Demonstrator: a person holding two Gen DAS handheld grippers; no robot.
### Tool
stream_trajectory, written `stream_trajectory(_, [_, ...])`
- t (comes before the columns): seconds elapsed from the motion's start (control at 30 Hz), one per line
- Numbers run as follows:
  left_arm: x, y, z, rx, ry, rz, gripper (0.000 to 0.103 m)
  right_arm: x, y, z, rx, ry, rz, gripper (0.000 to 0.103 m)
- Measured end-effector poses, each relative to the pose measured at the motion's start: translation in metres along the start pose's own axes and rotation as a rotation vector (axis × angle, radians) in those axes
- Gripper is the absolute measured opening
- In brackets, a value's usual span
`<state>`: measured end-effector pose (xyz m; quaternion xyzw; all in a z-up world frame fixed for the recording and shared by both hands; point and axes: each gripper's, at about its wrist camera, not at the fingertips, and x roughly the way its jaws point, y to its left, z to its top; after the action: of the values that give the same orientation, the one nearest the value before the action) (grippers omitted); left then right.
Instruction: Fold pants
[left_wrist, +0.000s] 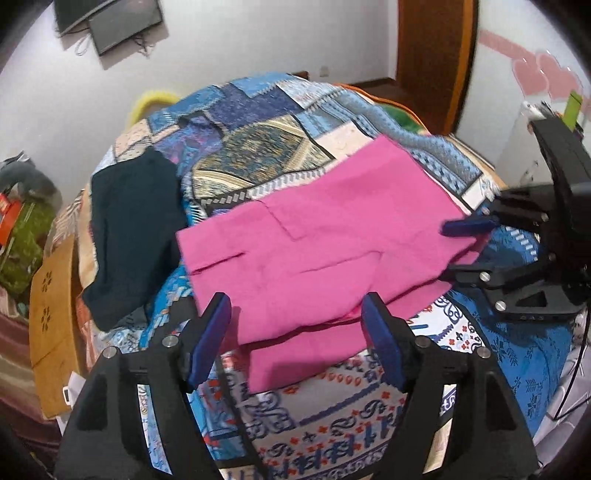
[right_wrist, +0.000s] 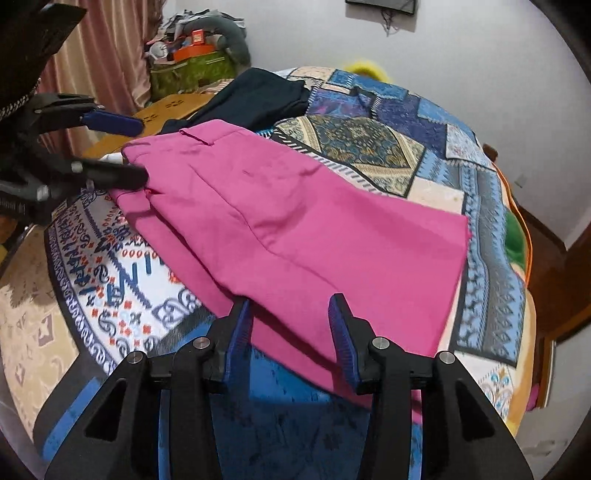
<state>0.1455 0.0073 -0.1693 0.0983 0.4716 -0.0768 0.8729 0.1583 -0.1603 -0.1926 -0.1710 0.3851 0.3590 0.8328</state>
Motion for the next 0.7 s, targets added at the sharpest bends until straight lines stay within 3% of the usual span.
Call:
stream_trajectory(0.1, [0.009,-0.011,0.001,0.036,0.017,-0.013,0.073,0.005,-0.001,0.006,0.001,-0.009,0.012,0.033])
stream_trajectory(0.17, [0.012,-0.019,0.001,0.059,0.018,-0.018,0.072,0.005,-0.002,0.008,0.001,-0.028,0.027,0.012])
stream_trajectory(0.23, [0.015,-0.026,0.003,0.089,0.017,-0.03,0.059,0.002,-0.002,0.01,0.002,-0.055,0.015,0.008])
stream_trajectory(0.3, [0.018,-0.033,0.006,0.117,0.021,-0.02,0.037,-0.004,-0.004,0.01,0.008,-0.089,0.012,0.007])
stream_trajectory(0.4, [0.02,-0.038,0.012,0.123,0.015,-0.003,0.014,-0.012,-0.006,0.01,0.012,-0.112,0.01,0.006])
stream_trajectory(0.47, [0.015,-0.039,0.017,0.105,0.0,-0.032,0.009,-0.017,-0.006,0.009,0.009,-0.123,-0.001,0.005])
stream_trajectory(0.7, [0.0,-0.047,0.017,0.112,-0.026,-0.088,0.009,-0.033,-0.012,-0.001,0.036,-0.14,0.01,0.004])
